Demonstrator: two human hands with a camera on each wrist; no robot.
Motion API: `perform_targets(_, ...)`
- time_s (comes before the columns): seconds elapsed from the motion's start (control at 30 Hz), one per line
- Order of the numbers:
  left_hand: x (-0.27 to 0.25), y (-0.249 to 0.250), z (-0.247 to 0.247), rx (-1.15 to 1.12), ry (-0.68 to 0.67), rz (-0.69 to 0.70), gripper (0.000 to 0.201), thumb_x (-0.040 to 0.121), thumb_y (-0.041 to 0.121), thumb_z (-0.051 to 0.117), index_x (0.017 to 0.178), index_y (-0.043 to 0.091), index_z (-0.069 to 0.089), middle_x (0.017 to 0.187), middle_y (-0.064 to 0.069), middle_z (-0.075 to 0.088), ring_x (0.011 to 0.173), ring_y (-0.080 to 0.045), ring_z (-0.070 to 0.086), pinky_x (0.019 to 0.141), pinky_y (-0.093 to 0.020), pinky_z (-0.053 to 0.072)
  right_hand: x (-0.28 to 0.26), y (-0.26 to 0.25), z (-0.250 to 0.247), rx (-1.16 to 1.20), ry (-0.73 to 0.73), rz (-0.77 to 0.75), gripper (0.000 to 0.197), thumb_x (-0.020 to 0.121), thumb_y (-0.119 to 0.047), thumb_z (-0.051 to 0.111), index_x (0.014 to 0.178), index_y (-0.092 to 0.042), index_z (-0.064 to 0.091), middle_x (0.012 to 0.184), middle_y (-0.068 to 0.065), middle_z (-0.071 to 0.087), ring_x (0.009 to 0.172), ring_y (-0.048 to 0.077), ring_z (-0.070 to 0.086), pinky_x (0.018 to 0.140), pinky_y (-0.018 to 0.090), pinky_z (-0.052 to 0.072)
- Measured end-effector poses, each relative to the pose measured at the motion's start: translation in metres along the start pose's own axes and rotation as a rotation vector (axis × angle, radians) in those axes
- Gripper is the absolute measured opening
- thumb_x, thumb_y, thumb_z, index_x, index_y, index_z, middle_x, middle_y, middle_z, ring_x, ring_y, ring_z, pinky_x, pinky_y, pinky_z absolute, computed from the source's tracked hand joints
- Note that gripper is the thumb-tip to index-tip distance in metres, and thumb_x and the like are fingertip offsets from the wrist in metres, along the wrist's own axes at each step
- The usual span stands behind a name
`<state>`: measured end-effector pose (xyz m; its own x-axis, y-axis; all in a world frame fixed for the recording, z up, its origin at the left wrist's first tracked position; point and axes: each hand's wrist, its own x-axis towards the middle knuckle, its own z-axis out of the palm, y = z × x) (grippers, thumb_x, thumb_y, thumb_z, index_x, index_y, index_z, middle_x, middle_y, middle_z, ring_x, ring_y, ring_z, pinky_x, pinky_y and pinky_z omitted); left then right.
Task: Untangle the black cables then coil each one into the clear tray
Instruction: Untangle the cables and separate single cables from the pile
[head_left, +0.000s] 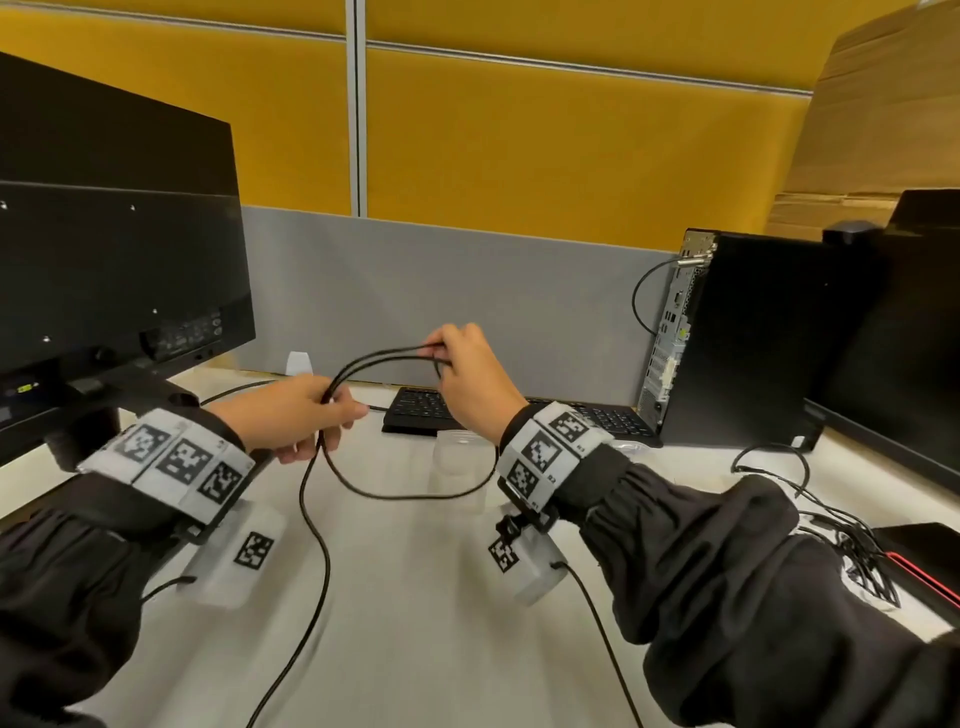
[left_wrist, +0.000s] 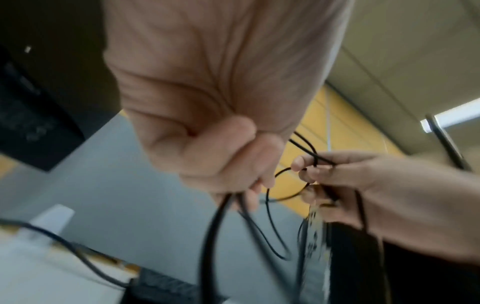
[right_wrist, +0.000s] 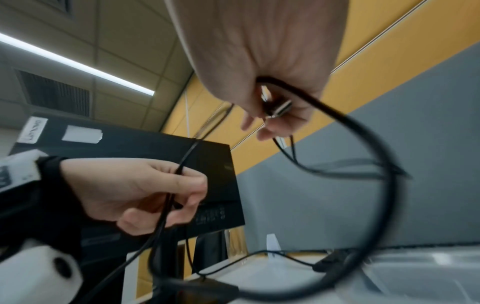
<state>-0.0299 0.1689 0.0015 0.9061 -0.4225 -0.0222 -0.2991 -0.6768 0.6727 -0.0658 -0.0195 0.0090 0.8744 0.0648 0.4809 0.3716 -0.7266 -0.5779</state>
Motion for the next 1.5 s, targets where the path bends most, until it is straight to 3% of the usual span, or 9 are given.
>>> perform_targets(0.23,-0.018,0.040,-0.014,-0.417,0.215,0.216,0.027,0.088,0.028,0.057,0.084,0.001,0.055,0.057,-0.004,0.053,0.040,-0.009,0.051,0.044,-0.018,0.049,-0.015,-0.008,-0.025,0.251,0.177,-0.157,0.021,0.095,0.004,0.038,0.103,-0.007,0.054,0.099,-0.001,0.043,0.083,-0.002,0.046,0.080,0.007,0.038)
perform_targets(0.4,-0.020,0.076,-0.007,-0.743,0.197,0.357,0.019,0.074,0.023,0.064,0.077,0.008,0.053,0.067,-0.008,0.054,0.053,-0.013,0.060,0.058,-0.024,0.057,-0.037,-0.008,-0.054,0.324,-0.102,0.068,0.025,0.092,-0.024,0.058,0.110,-0.007,0.055,0.058,-0.011,0.036,0.041,-0.001,0.039,0.044,0.010,0.031)
perform_targets(0.57,-0.013,0.123,0.026,-0.967,0.071,0.509,0.023,0.081,-0.003,0.058,0.070,0.012,0.045,0.060,0.003,0.063,0.059,-0.013,0.062,0.062,-0.024,0.056,-0.066,0.006,-0.084,0.275,-0.402,0.316,0.048,0.085,-0.039,0.065,0.126,-0.025,0.045,0.062,-0.006,0.033,0.049,0.008,0.030,0.043,0.020,0.026)
perform_targets(0.73,-0.020,0.172,0.060,-1.107,-0.111,0.671,0.026,0.075,0.002,0.067,0.071,0.013,0.044,0.067,0.000,0.055,0.061,-0.016,0.062,0.064,-0.027,0.055,-0.086,0.013,-0.118,0.388,-0.645,0.293,0.014,0.097,-0.025,0.049,0.095,-0.017,0.059,0.056,-0.007,0.022,0.041,0.006,0.021,0.039,0.017,0.019)
perform_targets(0.93,-0.010,0.187,0.075,-1.140,0.384,0.599,0.024,0.088,-0.001,0.056,0.090,0.020,0.044,0.095,-0.002,0.052,0.061,-0.010,0.060,0.058,-0.025,0.052,-0.091,0.035,-0.211,0.595,-0.115,0.352,0.032,0.101,-0.034,0.034,0.074,-0.018,0.041,0.053,-0.008,0.025,0.039,0.005,0.021,0.034,0.015,0.019)
perform_targets(1.03,-0.005,0.186,0.130,-0.963,0.478,0.581,0.027,0.087,-0.002,0.053,0.079,0.020,0.040,0.075,-0.002,0.043,0.054,-0.012,0.043,0.056,-0.029,0.038,-0.092,0.052,-0.260,0.764,0.265,0.299,0.035,0.102,-0.035,0.029,0.072,-0.018,0.038,0.047,-0.010,0.024,0.036,0.004,0.020,0.035,0.014,0.017)
perform_targets(1.1,-0.007,0.189,0.181,-0.681,0.229,0.637,0.022,0.087,0.008,0.060,0.080,0.018,0.042,0.073,0.000,0.044,0.063,-0.013,0.043,0.061,-0.029,0.039,-0.095,0.066,-0.279,0.718,0.450,0.264,0.036,0.103,-0.032,0.027,0.071,-0.018,0.037,0.045,-0.010,0.024,0.036,0.005,0.021,0.035,0.016,0.019)
perform_targets(1.27,-0.003,0.205,0.279,0.157,-0.474,0.665,0.080,0.076,0.049,0.071,0.138,0.042,0.022,0.146,0.000,0.023,0.128,-0.025,0.038,0.107,-0.043,0.036,-0.107,0.117,-0.292,0.426,0.667,0.290,0.031,0.098,-0.018,0.030,0.068,-0.021,0.036,0.055,-0.005,0.026,0.045,0.008,0.023,0.042,0.022,0.022)
perform_targets(1.5,0.010,0.201,0.282,0.507,-0.367,0.745,0.048,0.089,0.025,0.057,0.131,0.037,0.036,0.118,-0.008,0.058,0.106,-0.026,0.056,0.083,-0.035,0.046,-0.126,0.174,-0.284,-0.134,0.567,0.329,0.026,0.101,-0.022,0.032,0.080,-0.035,0.037,0.075,-0.017,0.037,0.065,-0.004,0.035,0.065,0.016,0.035)
